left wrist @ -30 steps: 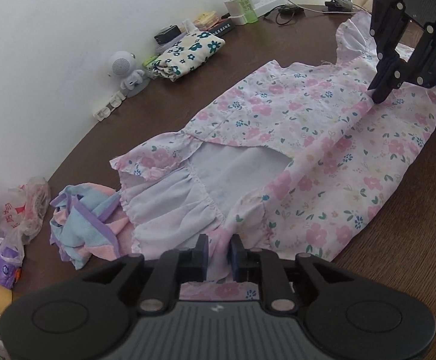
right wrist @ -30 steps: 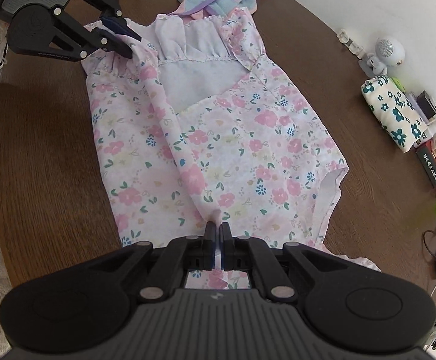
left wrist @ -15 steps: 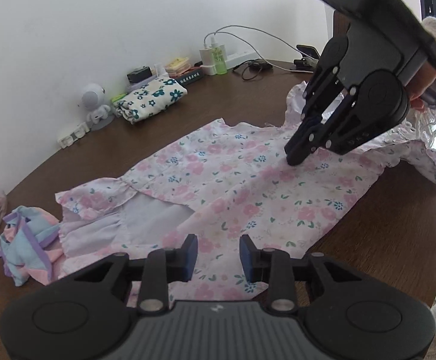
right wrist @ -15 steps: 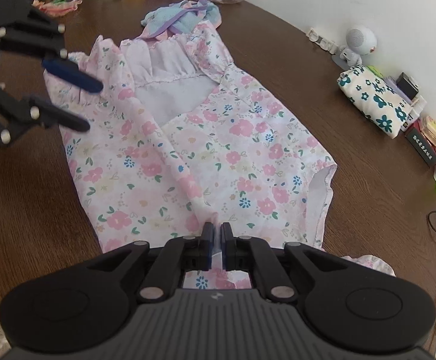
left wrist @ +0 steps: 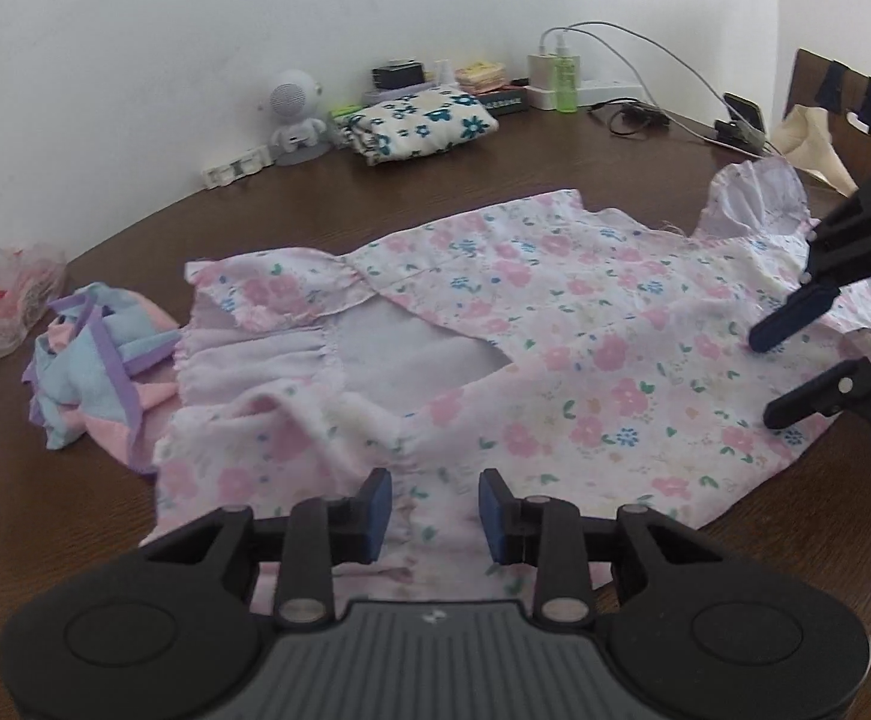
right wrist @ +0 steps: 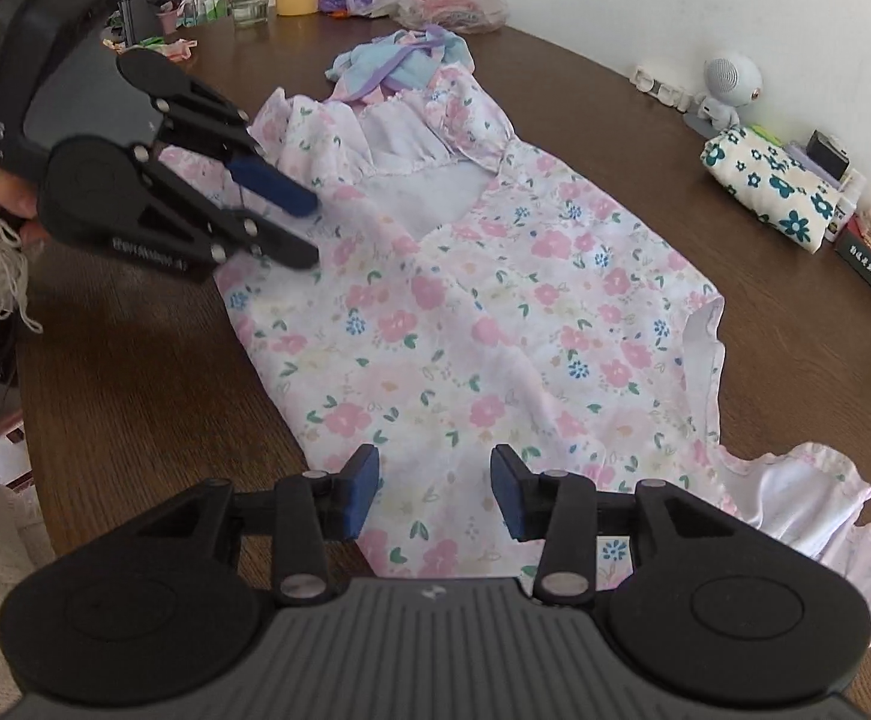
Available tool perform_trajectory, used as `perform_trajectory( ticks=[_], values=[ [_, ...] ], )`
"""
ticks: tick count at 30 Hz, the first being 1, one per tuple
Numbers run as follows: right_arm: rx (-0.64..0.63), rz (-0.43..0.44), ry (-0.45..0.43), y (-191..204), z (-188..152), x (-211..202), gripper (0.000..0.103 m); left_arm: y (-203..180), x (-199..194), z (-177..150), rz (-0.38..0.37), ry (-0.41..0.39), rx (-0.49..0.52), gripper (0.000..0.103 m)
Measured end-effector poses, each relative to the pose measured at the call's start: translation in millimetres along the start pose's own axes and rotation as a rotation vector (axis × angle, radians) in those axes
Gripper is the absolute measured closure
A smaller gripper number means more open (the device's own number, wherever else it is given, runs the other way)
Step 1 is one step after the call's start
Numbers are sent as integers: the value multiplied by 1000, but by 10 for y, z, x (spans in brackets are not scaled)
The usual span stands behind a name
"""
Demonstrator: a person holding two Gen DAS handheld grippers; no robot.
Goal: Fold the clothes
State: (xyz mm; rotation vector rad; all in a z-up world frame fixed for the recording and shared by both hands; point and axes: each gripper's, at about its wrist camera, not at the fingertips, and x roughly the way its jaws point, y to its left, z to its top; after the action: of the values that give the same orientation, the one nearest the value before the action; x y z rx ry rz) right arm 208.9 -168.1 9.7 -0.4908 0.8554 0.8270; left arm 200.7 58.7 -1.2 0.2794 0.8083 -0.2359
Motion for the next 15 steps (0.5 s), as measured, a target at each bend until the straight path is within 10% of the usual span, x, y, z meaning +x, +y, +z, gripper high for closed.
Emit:
perform_trajectory(
  ticks=[15],
  values=[
    [100,-3,10,-213,-220,-7,60,692,-280,-406,146,-3,-199,74]
  ],
)
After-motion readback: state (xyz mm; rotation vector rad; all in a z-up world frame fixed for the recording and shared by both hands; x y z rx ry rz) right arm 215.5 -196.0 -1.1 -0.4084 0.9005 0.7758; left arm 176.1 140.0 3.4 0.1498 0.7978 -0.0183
